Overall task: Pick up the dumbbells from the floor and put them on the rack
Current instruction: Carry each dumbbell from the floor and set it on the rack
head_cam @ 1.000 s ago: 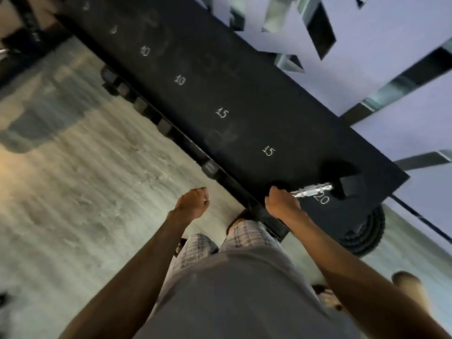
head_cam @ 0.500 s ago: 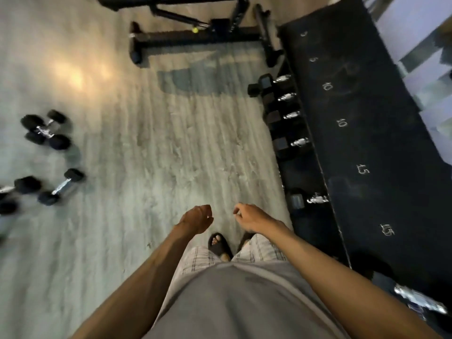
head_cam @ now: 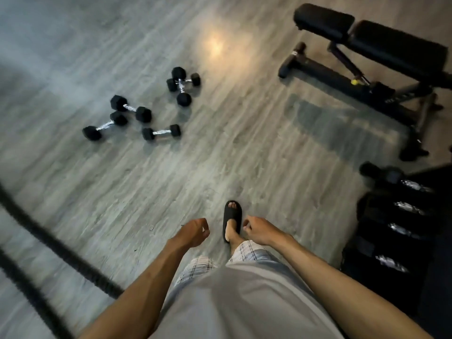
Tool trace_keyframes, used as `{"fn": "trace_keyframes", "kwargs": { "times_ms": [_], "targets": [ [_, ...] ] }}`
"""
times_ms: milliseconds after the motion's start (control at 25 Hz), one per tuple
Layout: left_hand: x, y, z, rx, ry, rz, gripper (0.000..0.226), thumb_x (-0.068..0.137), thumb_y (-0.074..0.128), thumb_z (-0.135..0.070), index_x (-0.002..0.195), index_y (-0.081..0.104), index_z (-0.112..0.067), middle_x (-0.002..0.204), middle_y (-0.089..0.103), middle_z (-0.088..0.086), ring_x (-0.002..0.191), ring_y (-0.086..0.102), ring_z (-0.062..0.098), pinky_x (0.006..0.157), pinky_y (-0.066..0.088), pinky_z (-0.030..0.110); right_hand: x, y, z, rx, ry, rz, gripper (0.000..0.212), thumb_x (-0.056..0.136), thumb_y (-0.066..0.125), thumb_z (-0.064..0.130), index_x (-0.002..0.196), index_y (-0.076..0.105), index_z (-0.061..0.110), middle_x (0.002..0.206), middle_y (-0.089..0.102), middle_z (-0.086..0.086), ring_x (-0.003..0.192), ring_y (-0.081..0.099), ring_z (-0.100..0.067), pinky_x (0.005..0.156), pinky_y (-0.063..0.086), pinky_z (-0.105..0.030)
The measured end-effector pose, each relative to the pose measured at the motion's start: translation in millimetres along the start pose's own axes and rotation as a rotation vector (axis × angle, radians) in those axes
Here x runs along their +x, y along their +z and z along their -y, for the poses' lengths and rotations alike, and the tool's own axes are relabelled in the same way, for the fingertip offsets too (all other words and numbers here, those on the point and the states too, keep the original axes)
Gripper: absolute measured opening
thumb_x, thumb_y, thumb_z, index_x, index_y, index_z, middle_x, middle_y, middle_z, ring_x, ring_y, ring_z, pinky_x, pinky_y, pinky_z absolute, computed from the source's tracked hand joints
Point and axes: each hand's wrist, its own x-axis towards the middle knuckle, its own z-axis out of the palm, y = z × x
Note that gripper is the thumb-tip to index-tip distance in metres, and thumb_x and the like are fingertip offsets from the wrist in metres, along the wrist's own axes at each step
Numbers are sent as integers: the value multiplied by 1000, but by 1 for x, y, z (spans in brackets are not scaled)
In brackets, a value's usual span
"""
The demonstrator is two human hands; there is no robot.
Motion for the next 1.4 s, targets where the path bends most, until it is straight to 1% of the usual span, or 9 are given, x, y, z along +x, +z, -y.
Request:
{"fn": "trace_keyframes", "kwargs": {
  "times_ms": [160, 360, 440, 640, 960, 1080, 1240, 1360, 1400],
  "targets": [
    [16, -59, 31, -169, -159, -86, 23, 98, 53, -29, 112, 63, -13, 107, 71, 13, 82, 65, 24, 78, 53, 34, 72, -49, 44, -117, -35, 75, 26, 95, 45, 18, 109, 65, 9, 110, 70, -11, 104, 64, -28, 88, 51, -36],
    [26, -117, 64, -327, -277, -207, 22, 97, 54, -27, 109, 64, -12, 111, 71, 14, 96, 67, 30, 81, 52, 36, 142, -86, 114, -274, -113, 168, 16, 95, 49, 16, 99, 64, 11, 110, 72, -9, 102, 65, -25, 79, 47, -29],
    [35, -135, 81, -376, -306, -224, 22, 97, 53, -24, 111, 64, -11, 115, 70, 15, 101, 66, 31, 81, 51, 36, 172, -95, 142, -326, -132, 197, 20, 94, 50, 15, 106, 65, 12, 113, 71, -10, 105, 65, -26, 84, 47, -29],
    [65, -186, 141, -437, -374, -169, 25, 96, 50, -23, 112, 63, -8, 115, 69, 15, 105, 65, 31, 85, 50, 36, 246, -115, 224, -396, -159, 248, 23, 94, 47, 15, 108, 65, 10, 101, 70, -8, 92, 63, -22, 80, 47, -28],
    [119, -331, 252, -347, -305, -136, 31, 99, 46, -19, 124, 59, -5, 123, 65, 17, 113, 61, 34, 91, 47, 35, 339, -140, 386, -373, -152, 169, 24, 98, 47, 21, 114, 61, 8, 107, 69, -12, 100, 64, -28, 82, 49, -33],
    [143, -379, 282, -302, -259, -81, 29, 100, 47, -20, 119, 60, -2, 120, 65, 20, 109, 61, 35, 85, 48, 37, 370, -140, 430, -352, -129, 149, 21, 97, 49, 20, 110, 61, 9, 104, 69, -12, 99, 64, -29, 83, 51, -36],
    [186, -427, 304, -219, -247, -22, 28, 98, 47, -17, 117, 61, -1, 119, 65, 20, 108, 61, 36, 88, 51, 41, 421, -134, 467, -286, -115, 180, 20, 91, 54, 24, 104, 62, 13, 99, 66, -8, 94, 64, -31, 86, 53, -41],
    [226, -457, 312, -220, -226, 3, 27, 96, 50, -17, 115, 62, -2, 119, 65, 21, 108, 62, 38, 90, 52, 43, 460, -138, 479, -131, -1, 195, 24, 87, 58, 25, 109, 63, 18, 102, 62, -5, 89, 62, -22, 72, 52, -24],
    [243, -466, 314, -257, -228, 5, 26, 95, 52, -17, 114, 63, -3, 118, 66, 21, 107, 63, 37, 90, 53, 42, 475, -142, 482, -99, 12, 197, 25, 86, 58, 27, 108, 64, 20, 104, 63, -5, 92, 63, -23, 73, 52, -26]
  ]
}}
